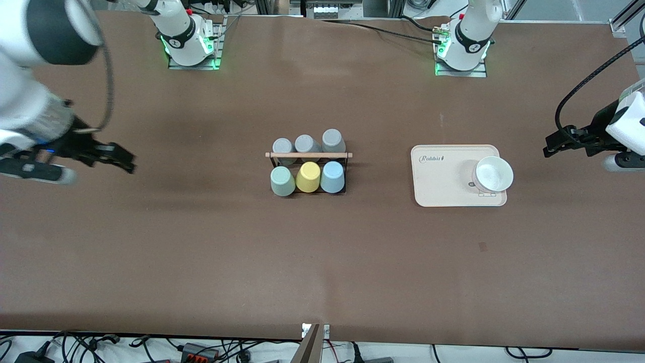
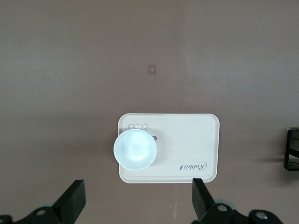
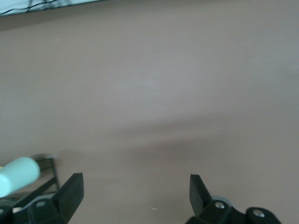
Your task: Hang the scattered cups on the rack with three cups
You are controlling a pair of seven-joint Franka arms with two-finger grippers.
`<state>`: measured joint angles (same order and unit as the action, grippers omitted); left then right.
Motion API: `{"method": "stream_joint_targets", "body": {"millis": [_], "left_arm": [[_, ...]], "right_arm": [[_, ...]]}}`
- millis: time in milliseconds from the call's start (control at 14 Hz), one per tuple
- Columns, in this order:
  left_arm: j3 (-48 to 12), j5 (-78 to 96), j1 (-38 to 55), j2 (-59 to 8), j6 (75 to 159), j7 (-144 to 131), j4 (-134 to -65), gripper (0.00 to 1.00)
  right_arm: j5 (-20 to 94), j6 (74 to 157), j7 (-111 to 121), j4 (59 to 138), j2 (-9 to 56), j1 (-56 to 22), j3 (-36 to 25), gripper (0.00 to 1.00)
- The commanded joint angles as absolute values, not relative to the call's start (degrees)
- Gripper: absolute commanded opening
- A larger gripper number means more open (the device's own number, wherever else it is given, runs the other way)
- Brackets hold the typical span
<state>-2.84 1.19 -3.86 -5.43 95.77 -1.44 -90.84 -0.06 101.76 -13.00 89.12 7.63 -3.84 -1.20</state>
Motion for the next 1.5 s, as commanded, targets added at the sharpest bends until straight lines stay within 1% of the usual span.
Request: {"method": "stream_joint_targets", "body": {"millis": [0, 143, 214, 429, 786, 1429], "left_arm": [[-2.90, 0.17, -3.87, -5.54, 95.71, -0.35, -90.00, 1.00], [-2.03, 0.09, -2.47, -5.54, 95.80, -0.35, -90.09, 1.00], [-1.50, -0.09, -1.33, -5.54, 95.80, -0.35, -90.09, 1.00], [-1.58, -0.62, -1.75, -5.54, 95.80, -0.35, -90.17, 1.00], [-2.02, -0.35, -1.93, -4.92, 95.98, -0.44, -90.79, 1.00], [-2.20, 0.18, -2.46, -4.13, 97.47, -0.35, -91.93, 1.00]], "right_arm": [[-0.09, 97.41, -10.64, 89.65, 4.66, 1.30, -0.26, 1.00], [0.00, 90.91, -10.46, 87.11, 4.83, 2.11, -0.44, 1.00], [-0.17, 89.57, -10.81, 87.10, 4.92, 2.54, -0.44, 1.00], [-2.19, 91.93, -2.68, 87.63, 4.83, 3.69, -0.44, 1.00], [-1.85, 91.32, 7.37, 87.45, 3.43, 6.32, -0.88, 1.00], [-1.32, 89.82, 2.29, 87.63, 3.08, 6.07, -0.44, 1.00]]}}
